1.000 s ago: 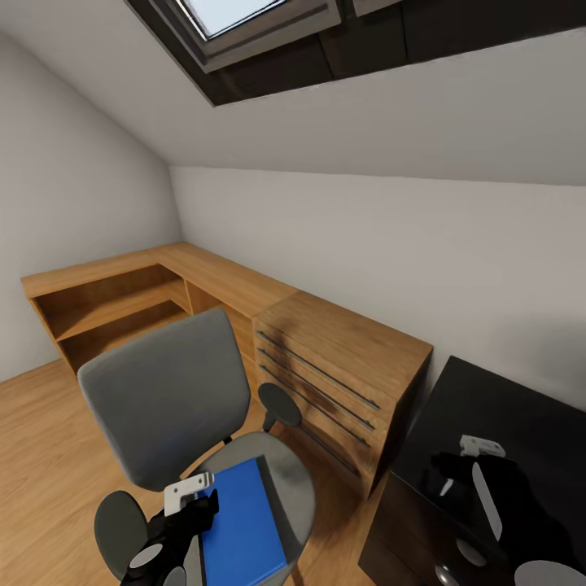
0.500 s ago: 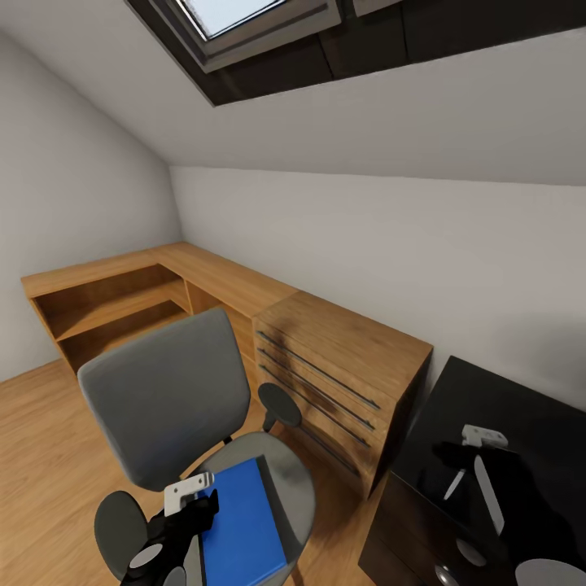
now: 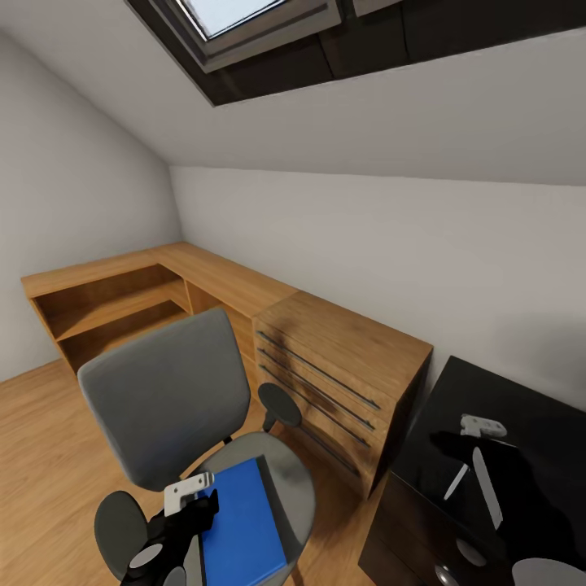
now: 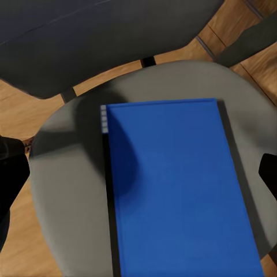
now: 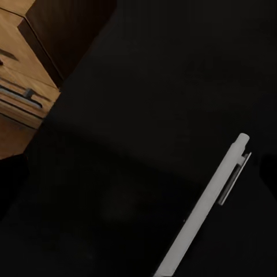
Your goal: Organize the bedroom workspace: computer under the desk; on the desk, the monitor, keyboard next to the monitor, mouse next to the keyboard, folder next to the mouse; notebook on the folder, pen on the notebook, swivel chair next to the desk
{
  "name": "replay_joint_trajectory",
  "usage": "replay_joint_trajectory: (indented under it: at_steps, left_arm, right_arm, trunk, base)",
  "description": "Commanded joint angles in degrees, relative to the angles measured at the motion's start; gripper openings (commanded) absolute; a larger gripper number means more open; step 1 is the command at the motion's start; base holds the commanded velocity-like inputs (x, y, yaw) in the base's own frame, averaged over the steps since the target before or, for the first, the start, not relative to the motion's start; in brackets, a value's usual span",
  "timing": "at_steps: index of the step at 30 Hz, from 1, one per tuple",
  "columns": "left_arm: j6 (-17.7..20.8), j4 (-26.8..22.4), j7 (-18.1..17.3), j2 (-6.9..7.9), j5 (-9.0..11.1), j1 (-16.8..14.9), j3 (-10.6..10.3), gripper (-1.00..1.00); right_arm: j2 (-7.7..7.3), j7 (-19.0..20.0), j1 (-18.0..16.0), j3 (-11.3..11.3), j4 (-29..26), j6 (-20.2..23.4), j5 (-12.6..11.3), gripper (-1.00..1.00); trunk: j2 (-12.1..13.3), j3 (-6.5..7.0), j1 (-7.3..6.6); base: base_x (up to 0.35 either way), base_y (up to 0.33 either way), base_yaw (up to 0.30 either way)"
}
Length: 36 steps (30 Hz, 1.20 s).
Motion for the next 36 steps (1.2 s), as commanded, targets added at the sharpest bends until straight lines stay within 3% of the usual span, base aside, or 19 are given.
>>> replay_joint_trajectory:
  at_steps: [1, 3, 9, 18, 31, 36]
  left_arm:
    - [0.09, -0.1, 0.47, 0.0, 0.54, -0.01, -0.05, 1.0]
    - [0.09, -0.1, 0.47, 0.0, 0.52, -0.01, -0.05, 1.0]
    - [0.09, -0.16, 0.47, 0.04, 0.51, -0.01, -0.05, 1.0]
    - [0.09, -0.19, 0.47, 0.08, 0.51, -0.01, -0.05, 1.0]
    - [0.0, -0.19, 0.47, 0.09, 0.51, -0.01, -0.05, 1.0]
    - [0.0, -0.19, 0.47, 0.09, 0.51, -0.01, -0.05, 1.0]
  right_arm:
    - [0.57, 0.23, -0.01, -0.06, -0.55, 0.23, 0.21, 1.0]
    - [2.29, 0.09, 0.01, -0.07, -1.39, 0.16, 0.21, 1.0]
    - [4.7, -0.95, 0.02, -0.07, -2.11, -0.11, 0.2, 1.0]
    - [5.43, -4.4, 0.08, 0.36, -1.88, -0.36, -0.04, 1.0]
    - [5.56, -4.42, 0.2, 2.59, -1.66, -0.57, -0.14, 1.0]
    - [7.78, -4.42, 0.23, 3.55, -1.68, -1.02, -0.01, 1.0]
  trunk:
    - [-0.04, -0.05, 0.01]
    - [-0.04, -0.05, 0.01]
    - [-0.04, -0.05, 0.01]
    - [-0.04, -0.05, 0.01]
    - [-0.04, -0.05, 0.01]
    - [-0.04, -0.05, 0.01]
  base:
    - [0.0, 0.0, 0.0]
    - [0.0, 0.0, 0.0]
    - [0.0, 0.0, 0.07]
    - [0.0, 0.0, 0.251]
    - [0.0, 0.0, 0.278]
    - [0.0, 0.0, 0.278]
